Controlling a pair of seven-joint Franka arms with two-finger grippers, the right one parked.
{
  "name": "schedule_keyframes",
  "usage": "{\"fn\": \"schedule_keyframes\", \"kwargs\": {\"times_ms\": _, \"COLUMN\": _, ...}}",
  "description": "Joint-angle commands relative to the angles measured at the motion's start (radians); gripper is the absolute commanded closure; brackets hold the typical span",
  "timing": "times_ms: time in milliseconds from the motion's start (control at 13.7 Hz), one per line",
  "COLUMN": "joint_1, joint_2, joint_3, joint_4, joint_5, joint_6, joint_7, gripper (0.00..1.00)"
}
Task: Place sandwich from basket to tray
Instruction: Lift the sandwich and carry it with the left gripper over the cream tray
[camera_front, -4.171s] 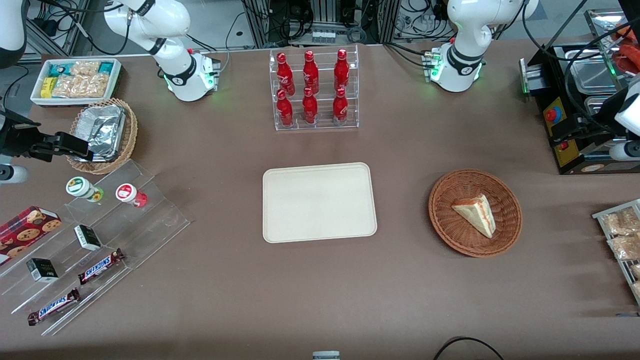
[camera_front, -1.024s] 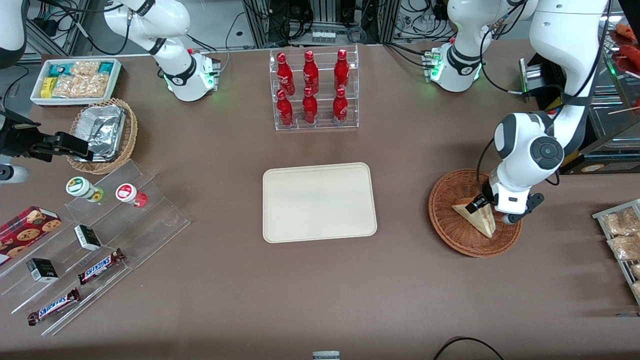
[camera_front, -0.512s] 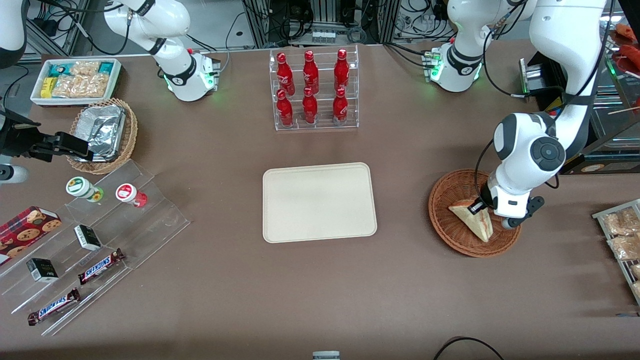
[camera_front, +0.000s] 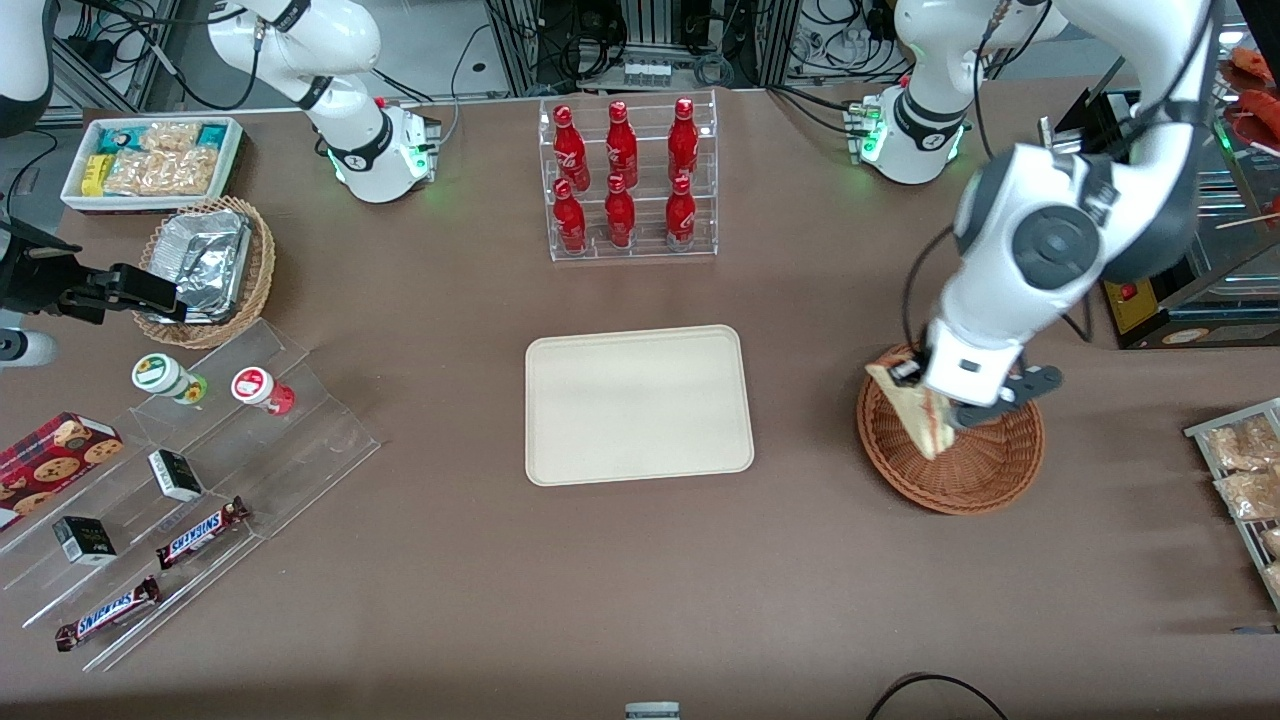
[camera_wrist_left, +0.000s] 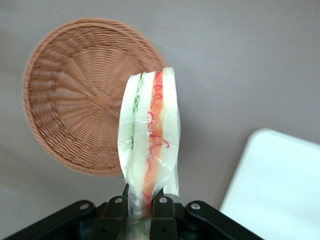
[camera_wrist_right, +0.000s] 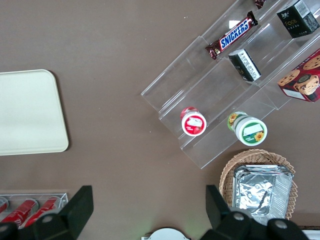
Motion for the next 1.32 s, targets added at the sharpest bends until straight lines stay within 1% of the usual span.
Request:
{"fn": "schedule_keyframes", "kwargs": {"times_ms": 0, "joint_1": -0.026, "joint_2": 0.037, "joint_3": -0.096, "joint_4": 0.052, "joint_5": 0.029, "joint_6": -0.025, "joint_7": -0.020, "gripper": 1.00}}
{"fn": "schedule_keyframes", "kwargs": {"times_ms": 220, "joint_1": -0.165, "joint_2": 0.109, "joint_3": -0.104, "joint_4": 0.125, "joint_5": 0.029, "joint_6": -0.022, "joint_7": -0.069, "gripper": 1.00}}
{"fn": "schedule_keyframes", "kwargs": {"times_ms": 439, "joint_1": -0.299, "joint_2": 0.251, "joint_3": -0.097, "joint_4": 0.251, "joint_5": 0.045, "joint_6": -0.025, "joint_7": -0.147, "gripper": 1.00}}
{"fn": "schedule_keyframes", "kwargs": {"times_ms": 585, "joint_1": -0.357, "joint_2": 0.339, "joint_3": -0.099, "joint_4": 0.302, "joint_5": 0.137, "joint_6": -0.020, "joint_7": -0.239, "gripper": 1.00}}
{"fn": "schedule_keyframes", "kwargs": {"times_ms": 732, "joint_1": -0.423, "joint_2": 0.434, "joint_3": -0.097, "joint_4": 0.380, "joint_5": 0.179, "joint_6": -0.020, "joint_7": -0.297, "gripper": 1.00}}
{"fn": "schedule_keyframes", "kwargs": {"times_ms": 878, "joint_1": -0.461, "joint_2": 0.506, "joint_3": -0.097, "joint_4": 0.428, "joint_5": 0.222, "joint_6": -0.005, "joint_7": -0.331, "gripper": 1.00}}
{"fn": "schedule_keyframes", "kwargs": {"times_ms": 1024, "joint_1": -0.489, "joint_2": 0.557, "joint_3": -0.094, "joint_4": 0.437, "joint_5": 0.251, "joint_6": 0.081, "joint_7": -0.357, "gripper": 1.00}}
{"fn": "schedule_keyframes", "kwargs": {"times_ms": 1244, "joint_1": -0.518, "joint_2": 0.620, "joint_3": -0.091, "joint_4": 0.442, "joint_5": 0.311, "joint_6": 0.106, "joint_7": -0.373, "gripper": 1.00}}
